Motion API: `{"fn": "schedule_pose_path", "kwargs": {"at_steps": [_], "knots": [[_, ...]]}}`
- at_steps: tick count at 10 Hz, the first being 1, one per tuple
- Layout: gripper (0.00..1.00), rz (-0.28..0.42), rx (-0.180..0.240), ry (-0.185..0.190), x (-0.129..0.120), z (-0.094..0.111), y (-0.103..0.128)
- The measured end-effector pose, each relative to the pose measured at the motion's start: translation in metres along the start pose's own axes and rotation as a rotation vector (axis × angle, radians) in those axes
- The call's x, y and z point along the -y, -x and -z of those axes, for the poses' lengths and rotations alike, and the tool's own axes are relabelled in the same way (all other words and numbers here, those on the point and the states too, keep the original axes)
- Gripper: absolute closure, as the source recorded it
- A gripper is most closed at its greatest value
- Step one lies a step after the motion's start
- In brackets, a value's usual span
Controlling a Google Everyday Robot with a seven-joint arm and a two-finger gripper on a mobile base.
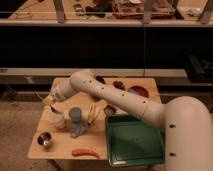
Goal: Place fork in paper cup
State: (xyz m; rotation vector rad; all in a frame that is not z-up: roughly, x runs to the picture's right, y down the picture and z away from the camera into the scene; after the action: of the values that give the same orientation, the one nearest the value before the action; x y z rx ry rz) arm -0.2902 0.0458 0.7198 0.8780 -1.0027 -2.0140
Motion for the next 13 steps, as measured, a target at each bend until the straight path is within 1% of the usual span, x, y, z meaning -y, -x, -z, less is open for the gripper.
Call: {"fn": "schedule_pose_path", "kwargs": {"at_steps": [1,4,6,8,9,12,13], "knots": [[1.0,0.0,0.014,0.011,-0.001,0.002,0.002],[1.0,0.006,0.075,0.068,-0.012,0.01,0.007],[1.0,0.014,0.107,0.089,-0.016,0.013,0.007],[1.0,0.012,0.123,0.092,-0.018,0.017,0.008],[1.0,0.017,0.141,0.087,-0.017,0.017,0.009],[1.0,0.026,0.19,0.058,-0.012,0.012,0.014],[1.0,0.026,0.196,0.052,-0.01,0.011,0.016]]}}
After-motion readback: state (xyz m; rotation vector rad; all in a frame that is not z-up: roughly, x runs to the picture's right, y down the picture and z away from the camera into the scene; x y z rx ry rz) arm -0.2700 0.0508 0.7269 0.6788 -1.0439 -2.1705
